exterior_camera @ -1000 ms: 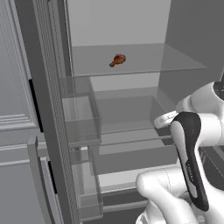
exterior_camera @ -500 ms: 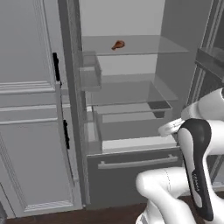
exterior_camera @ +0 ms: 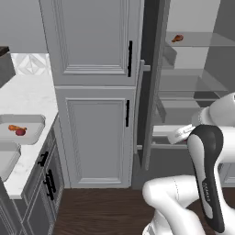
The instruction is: Place one tomato and one chicken drumstick in each tupperware on the nearby counter, to pack two identical lunches.
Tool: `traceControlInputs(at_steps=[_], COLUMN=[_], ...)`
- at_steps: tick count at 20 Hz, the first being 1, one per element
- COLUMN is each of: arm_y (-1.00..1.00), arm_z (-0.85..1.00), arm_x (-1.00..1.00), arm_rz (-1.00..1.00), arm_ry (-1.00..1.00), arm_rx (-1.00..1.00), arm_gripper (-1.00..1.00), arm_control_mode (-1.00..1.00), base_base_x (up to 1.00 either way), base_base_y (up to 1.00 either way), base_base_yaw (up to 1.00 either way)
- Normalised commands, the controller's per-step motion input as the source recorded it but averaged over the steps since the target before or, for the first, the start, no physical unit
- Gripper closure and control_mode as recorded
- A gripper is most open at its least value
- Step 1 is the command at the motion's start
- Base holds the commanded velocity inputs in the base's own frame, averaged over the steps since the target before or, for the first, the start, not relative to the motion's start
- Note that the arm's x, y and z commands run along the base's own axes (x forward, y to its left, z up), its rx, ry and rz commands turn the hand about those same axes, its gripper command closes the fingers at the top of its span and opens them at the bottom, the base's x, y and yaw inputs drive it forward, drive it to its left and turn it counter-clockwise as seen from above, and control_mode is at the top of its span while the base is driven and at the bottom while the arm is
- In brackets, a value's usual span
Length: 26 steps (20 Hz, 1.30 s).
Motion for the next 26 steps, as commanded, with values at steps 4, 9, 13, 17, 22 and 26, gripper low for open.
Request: traceControlInputs(at_steps=[4, 9, 13, 17, 22, 26], arm_y=[0.00, 0.00, 0.00, 0.00, 0.00, 0.00], arm_z=[0.00, 0.00, 0.00, 0.00, 0.00, 0.00], arm_x=[0.00, 0.00, 0.00, 0.00, 0.00, 0.00], arm_rz=[0.00, 0.00, 0.00, 0.00, 0.00, 0.00], arm_ry=[0.00, 0.00, 0.00, 0.00, 0.00, 0.00], arm_rx=[0.00, 0.00, 0.00, 0.00, 0.00, 0.00], arm_gripper=[1.00, 1.00, 1.00, 1.00, 1.00, 1.00], arm_control_mode=[1.00, 1.00, 1.00, 1.00, 1.00, 1.00], base_base_x=[0.28, 0.96, 1.00, 0.98, 0.74, 0.90], base_base_y=[1.00, 0.66, 0.15, 0.17, 0.56, 0.50], base_base_yaw=[0.35, 0.33, 0.32, 0.42, 0.53, 0.57])
